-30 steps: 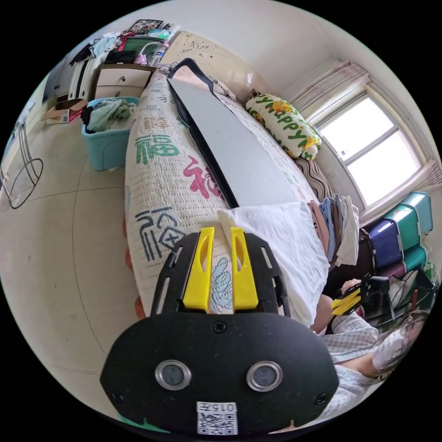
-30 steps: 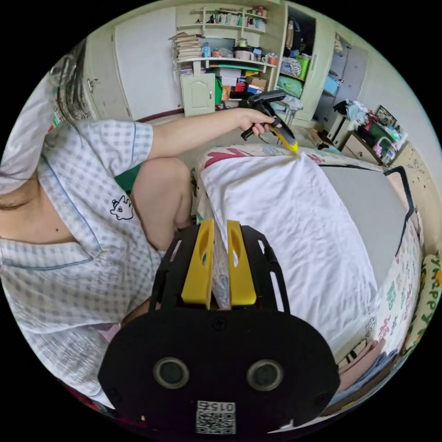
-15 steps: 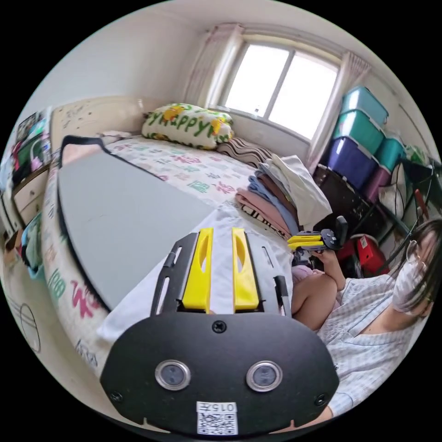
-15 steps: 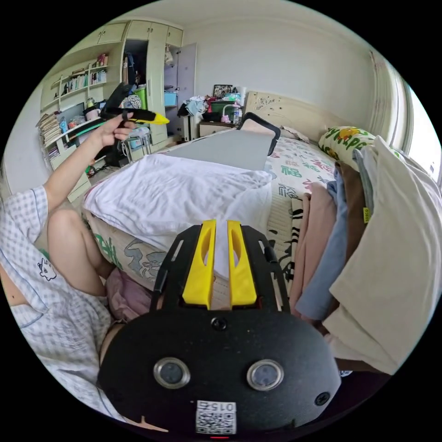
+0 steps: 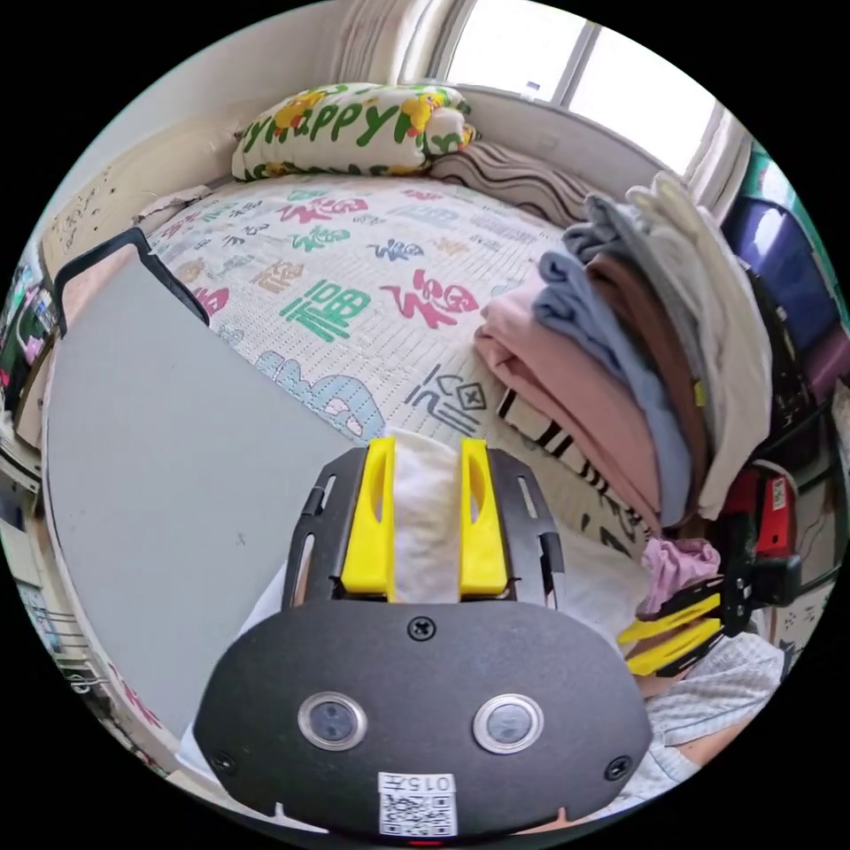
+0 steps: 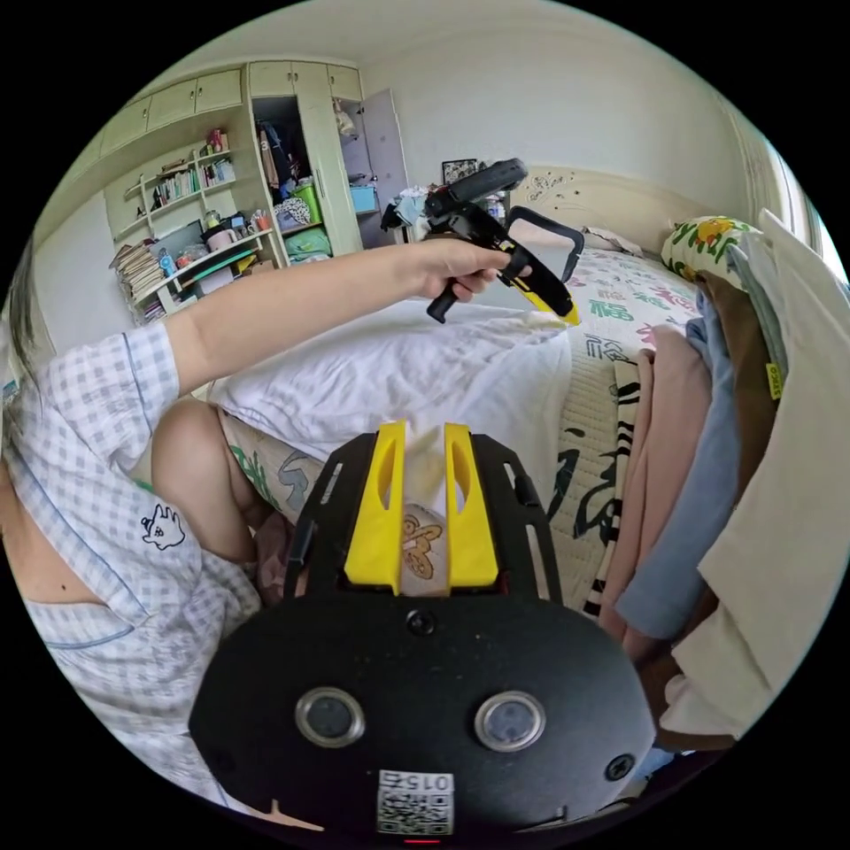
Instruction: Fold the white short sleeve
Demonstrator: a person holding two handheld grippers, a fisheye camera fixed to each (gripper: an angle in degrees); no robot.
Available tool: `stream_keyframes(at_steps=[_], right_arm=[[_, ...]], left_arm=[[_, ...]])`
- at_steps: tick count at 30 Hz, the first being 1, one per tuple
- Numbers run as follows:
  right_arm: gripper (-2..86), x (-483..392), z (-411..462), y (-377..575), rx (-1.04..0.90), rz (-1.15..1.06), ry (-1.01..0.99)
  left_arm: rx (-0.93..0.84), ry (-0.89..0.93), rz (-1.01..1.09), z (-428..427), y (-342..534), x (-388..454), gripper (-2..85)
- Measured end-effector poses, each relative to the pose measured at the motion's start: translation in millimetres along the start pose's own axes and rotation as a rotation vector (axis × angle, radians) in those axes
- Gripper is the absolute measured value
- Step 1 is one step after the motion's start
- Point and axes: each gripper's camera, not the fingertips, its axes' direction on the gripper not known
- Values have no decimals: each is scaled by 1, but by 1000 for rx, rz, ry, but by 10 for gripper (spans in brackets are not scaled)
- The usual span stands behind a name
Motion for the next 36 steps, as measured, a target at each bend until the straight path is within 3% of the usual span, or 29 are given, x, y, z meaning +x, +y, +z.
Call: stream_keyframes(at_steps=[8,12,16,20,26,33,36], right_arm=[[-5,31,-19,23,-1,-81,-42],[-8,46,-29,42,49,-28,-41],[0,78,-60,101,228,211,-52],[40,102,-78,140,314,382,-43],[85,116,-76,141,302,424,-37],[71,118,-75,142,361,447,-71],[21,112,-73,138,383,406,-76]], left_arm=[[-15,-100,1,12,-22,9,7],[-30,-64,16,17,-28,6,10],[10,76,46,-4,-29,-15,48],[-17,69,21,-11,-33,-41,77],[-31,181,29,10,-40,-43,94],[-103,52,140,33,-34,-33,84],[-104,39,142,33,-27,-40,39]])
